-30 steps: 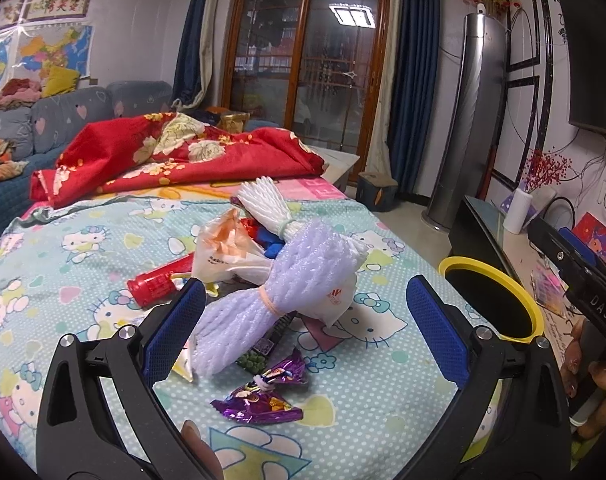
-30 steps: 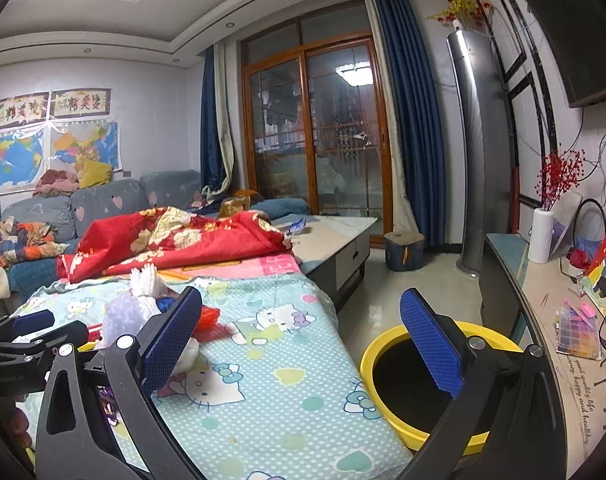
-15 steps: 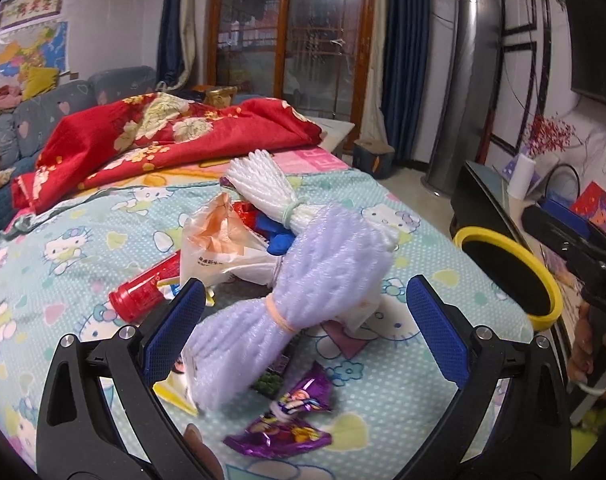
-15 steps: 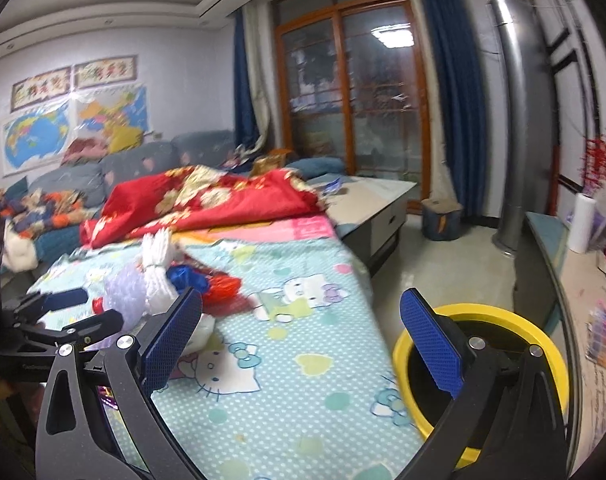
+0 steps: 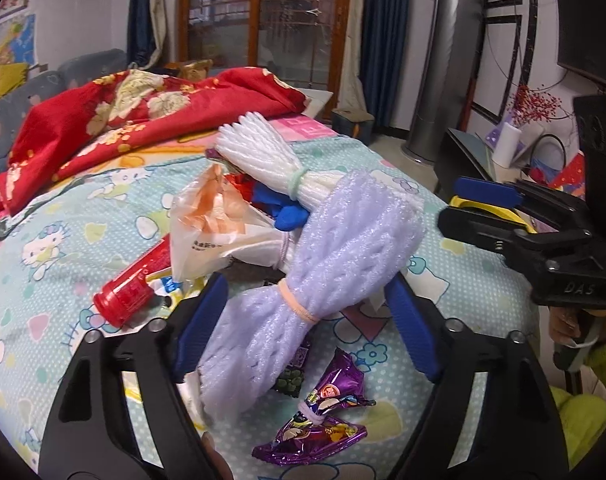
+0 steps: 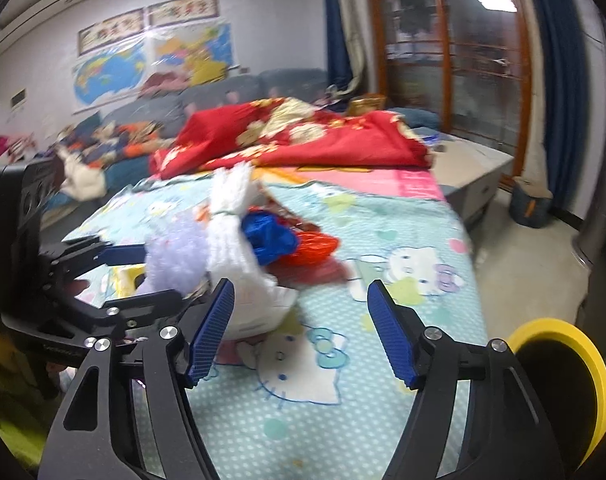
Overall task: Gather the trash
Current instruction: 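Close the left gripper on the lavender foam net while the right gripper grasps the white foam net, then carry both foam nets over the yellow-rimmed bin with both grippers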
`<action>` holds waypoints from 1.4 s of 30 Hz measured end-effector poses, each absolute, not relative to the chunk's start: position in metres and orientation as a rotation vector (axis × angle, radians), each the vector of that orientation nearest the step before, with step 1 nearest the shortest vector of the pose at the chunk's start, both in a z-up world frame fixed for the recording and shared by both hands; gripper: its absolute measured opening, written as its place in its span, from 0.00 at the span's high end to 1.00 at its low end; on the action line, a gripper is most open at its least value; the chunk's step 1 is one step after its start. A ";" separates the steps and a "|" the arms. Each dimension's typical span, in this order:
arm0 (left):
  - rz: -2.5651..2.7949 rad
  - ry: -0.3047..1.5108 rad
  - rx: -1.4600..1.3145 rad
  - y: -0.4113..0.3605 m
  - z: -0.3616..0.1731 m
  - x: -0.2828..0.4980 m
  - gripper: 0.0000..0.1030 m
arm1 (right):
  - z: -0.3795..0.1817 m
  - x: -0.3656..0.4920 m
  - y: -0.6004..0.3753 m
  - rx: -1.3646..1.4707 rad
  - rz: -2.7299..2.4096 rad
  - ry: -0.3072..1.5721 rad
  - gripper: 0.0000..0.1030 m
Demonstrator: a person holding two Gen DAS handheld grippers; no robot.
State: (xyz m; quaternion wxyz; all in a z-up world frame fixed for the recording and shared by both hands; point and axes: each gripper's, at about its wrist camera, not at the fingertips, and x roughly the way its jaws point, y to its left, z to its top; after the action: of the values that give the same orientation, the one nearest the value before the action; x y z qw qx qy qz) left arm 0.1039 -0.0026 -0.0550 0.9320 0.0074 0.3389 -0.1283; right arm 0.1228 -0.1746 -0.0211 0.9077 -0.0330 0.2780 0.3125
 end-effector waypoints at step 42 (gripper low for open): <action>-0.435 0.560 -0.097 -0.004 0.008 0.093 0.88 | 0.031 0.117 -0.200 0.046 0.622 0.398 0.97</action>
State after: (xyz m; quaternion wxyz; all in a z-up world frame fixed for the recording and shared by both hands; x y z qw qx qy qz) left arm 0.0926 -0.0040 0.0083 0.9366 -0.0477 0.2740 -0.2130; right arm 0.1174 -0.1999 0.0306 0.9323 0.0227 0.1945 0.3041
